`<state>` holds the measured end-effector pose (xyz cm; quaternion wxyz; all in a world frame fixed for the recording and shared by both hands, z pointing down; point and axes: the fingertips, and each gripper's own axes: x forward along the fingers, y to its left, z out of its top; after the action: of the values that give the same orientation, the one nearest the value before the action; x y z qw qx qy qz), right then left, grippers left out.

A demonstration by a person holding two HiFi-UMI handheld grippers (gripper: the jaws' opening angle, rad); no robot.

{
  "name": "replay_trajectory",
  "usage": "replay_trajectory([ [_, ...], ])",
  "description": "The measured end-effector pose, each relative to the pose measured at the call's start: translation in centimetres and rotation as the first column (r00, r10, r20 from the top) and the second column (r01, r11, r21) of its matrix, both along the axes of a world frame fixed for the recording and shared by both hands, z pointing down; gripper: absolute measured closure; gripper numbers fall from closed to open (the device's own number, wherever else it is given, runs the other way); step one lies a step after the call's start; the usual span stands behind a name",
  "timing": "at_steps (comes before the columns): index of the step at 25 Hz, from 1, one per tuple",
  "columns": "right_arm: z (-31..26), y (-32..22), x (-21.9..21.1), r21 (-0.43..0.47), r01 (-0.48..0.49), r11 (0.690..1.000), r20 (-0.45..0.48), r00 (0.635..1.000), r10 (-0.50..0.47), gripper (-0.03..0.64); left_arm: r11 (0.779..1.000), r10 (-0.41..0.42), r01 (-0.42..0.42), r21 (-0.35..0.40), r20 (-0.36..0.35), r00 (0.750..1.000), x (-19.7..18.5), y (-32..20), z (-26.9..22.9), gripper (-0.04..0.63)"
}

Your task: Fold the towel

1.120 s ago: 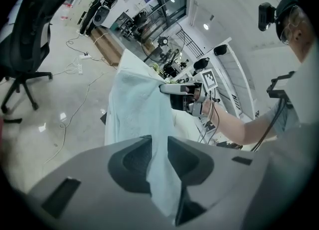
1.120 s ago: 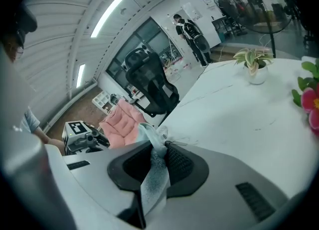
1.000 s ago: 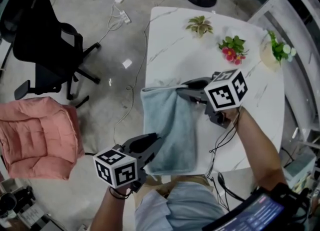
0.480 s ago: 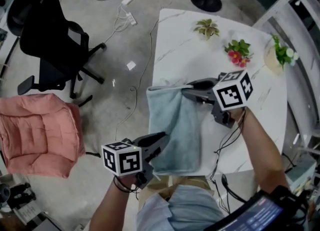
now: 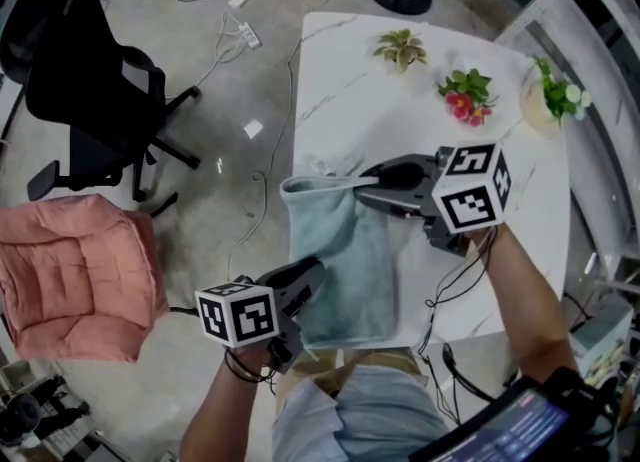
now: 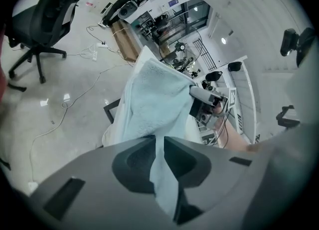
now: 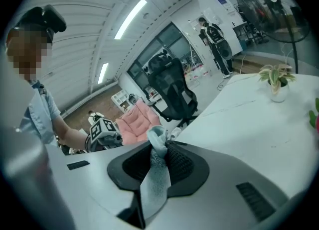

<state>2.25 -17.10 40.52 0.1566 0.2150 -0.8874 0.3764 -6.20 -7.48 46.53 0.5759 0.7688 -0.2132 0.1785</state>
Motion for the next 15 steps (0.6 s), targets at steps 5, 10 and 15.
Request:
replay_trajectory([
  [5,-3.0,2.5,-1.4,0.129,0.091,0.988,0.030,0.995,-0.095,0.531,1.000,-0.001,0.001,0.016,-0.015,1.000,-0.1,0.0,-0.8,0.540],
  [10,-5.0,5.9,-2.7,0.244,0.153,0.958,0.019,0.987,-0.162,0.532,0.999,-0.002,0.003,0.032,-0.043,0.999,-0.3,0.5,-1.8,0.540],
  [15,-6.3,9.4,-3.8,0.352,0.198,0.915,-0.003,0.978,-0.211,0.531,0.999,0.008,-0.004,0.054,-0.067,0.998,-0.7,1.6,-2.9,0.540],
])
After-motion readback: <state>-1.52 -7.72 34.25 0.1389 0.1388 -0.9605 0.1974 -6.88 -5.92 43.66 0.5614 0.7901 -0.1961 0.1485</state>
